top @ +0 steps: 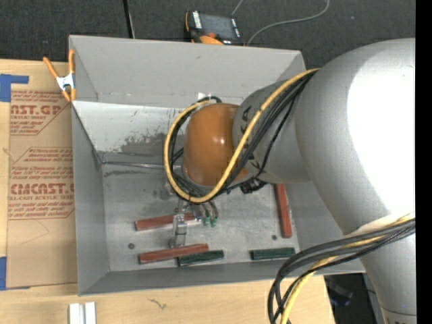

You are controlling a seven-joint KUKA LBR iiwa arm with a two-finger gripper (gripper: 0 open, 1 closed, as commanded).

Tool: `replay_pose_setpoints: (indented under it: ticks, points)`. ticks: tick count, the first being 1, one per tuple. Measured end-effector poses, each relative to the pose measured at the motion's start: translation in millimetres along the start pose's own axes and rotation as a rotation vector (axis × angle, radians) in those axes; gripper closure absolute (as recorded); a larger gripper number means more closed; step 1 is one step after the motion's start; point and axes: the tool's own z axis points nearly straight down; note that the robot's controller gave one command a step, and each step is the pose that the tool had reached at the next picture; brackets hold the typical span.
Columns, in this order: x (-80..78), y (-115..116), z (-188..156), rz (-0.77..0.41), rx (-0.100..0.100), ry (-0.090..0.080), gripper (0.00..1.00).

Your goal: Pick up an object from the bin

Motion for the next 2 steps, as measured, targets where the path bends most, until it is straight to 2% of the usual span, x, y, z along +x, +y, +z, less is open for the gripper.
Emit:
replay_pose_setpoints:
  ticks: [1,2]
  points:
    - [0.0,0.3,-2.5,0.000,-0.001,-0.001,1.00]
    - [-4.4,11.9,-186.1,-0.031,-0.001,-0.009,1.00]
